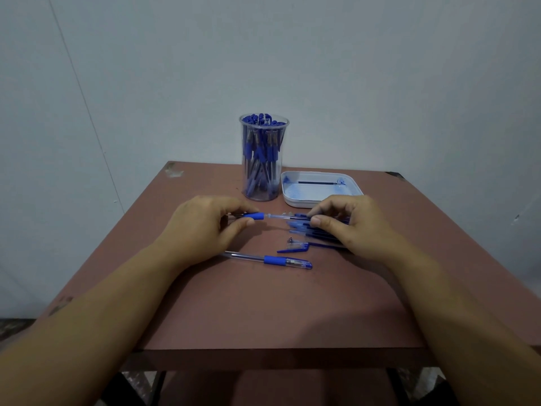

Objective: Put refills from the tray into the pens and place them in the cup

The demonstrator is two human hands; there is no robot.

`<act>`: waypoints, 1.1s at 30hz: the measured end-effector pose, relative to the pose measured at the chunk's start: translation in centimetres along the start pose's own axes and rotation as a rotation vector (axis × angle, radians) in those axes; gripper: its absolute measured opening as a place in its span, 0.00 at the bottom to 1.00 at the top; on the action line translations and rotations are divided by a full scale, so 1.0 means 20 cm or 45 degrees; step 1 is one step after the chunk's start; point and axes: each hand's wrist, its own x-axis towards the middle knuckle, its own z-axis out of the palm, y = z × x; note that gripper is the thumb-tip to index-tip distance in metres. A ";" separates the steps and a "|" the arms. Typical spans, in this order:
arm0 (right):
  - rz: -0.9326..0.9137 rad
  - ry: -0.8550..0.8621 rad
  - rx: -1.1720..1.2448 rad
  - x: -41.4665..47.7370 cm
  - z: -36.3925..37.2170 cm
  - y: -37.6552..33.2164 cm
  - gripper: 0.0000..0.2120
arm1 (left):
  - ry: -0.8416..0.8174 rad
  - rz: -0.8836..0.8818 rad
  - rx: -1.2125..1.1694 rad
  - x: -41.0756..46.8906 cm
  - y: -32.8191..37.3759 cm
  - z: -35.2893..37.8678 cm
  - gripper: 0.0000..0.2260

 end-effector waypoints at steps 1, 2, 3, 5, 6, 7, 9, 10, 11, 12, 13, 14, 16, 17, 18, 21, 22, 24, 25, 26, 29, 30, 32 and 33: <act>0.003 0.000 0.010 0.00 0.00 0.00 0.11 | -0.005 -0.001 -0.012 0.00 0.00 0.00 0.08; 0.009 0.000 0.018 0.00 0.00 0.00 0.11 | -0.017 0.000 -0.035 0.00 -0.01 0.01 0.08; 0.015 0.001 0.025 0.00 -0.01 0.00 0.11 | -0.036 -0.001 -0.077 0.00 -0.01 0.01 0.08; 0.018 -0.001 0.035 0.00 0.00 0.00 0.11 | -0.065 -0.015 -0.194 0.00 -0.02 0.02 0.09; 0.015 -0.004 0.033 0.00 0.00 0.00 0.12 | -0.071 -0.018 -0.237 0.00 -0.02 0.03 0.09; 0.010 -0.008 0.027 0.00 0.00 0.00 0.12 | -0.074 -0.017 -0.258 0.00 -0.02 0.03 0.09; -0.003 -0.012 0.014 0.00 0.01 -0.01 0.12 | -0.083 -0.007 -0.265 0.00 -0.01 0.03 0.09; -0.013 -0.011 0.004 0.00 0.02 -0.01 0.13 | -0.088 -0.001 -0.263 0.00 -0.01 0.04 0.09; -0.032 -0.011 -0.011 0.00 0.03 -0.01 0.13 | -0.089 0.005 -0.261 0.00 -0.01 0.04 0.10; -0.055 -0.013 -0.034 0.00 0.04 -0.01 0.13 | -0.086 0.005 -0.258 0.00 0.00 0.04 0.10; -0.075 -0.019 -0.054 0.00 0.04 -0.02 0.13 | -0.079 0.000 -0.256 0.00 0.00 0.04 0.10; -0.093 -0.031 -0.073 0.00 0.05 -0.01 0.13 | -0.068 -0.008 -0.254 0.00 0.00 0.04 0.10; -0.139 -0.062 -0.106 0.00 0.05 0.00 0.13 | -0.052 -0.021 -0.251 0.00 -0.01 0.04 0.10; -0.175 -0.066 -0.129 0.00 0.05 0.01 0.12 | -0.053 -0.022 -0.250 0.00 -0.01 0.05 0.10; -0.212 -0.065 -0.161 0.01 0.05 0.02 0.11 | -0.060 -0.020 -0.249 0.00 -0.02 0.05 0.11; -0.253 -0.069 -0.242 0.01 0.06 0.06 0.14 | -0.067 -0.019 -0.261 0.00 -0.01 0.05 0.11; -0.258 -0.069 -0.259 0.01 0.07 0.06 0.16 | -0.060 -0.022 -0.268 0.00 -0.01 0.05 0.11; -0.271 -0.023 -0.275 0.01 0.06 0.05 0.18 | -0.046 -0.025 -0.279 0.00 -0.01 0.05 0.10; -0.269 0.030 -0.272 0.00 0.05 0.05 0.17 | -0.039 -0.027 -0.283 0.00 -0.01 0.05 0.10; -0.257 0.089 -0.266 0.00 0.04 0.05 0.15 | -0.031 -0.030 -0.285 0.00 -0.01 0.05 0.10; -0.242 0.197 -0.283 0.02 0.02 0.06 0.09 | 0.001 -0.042 -0.281 0.01 0.00 0.04 0.10; -0.251 0.203 -0.287 0.02 0.02 0.07 0.10 | 0.004 -0.045 -0.281 0.01 0.00 0.04 0.10; -0.261 0.166 -0.272 0.02 0.05 0.07 0.09 | -0.011 -0.039 -0.288 0.01 0.00 0.04 0.10; -0.268 0.132 -0.260 0.02 0.06 0.06 0.08 | -0.028 -0.033 -0.288 0.00 0.00 0.04 0.11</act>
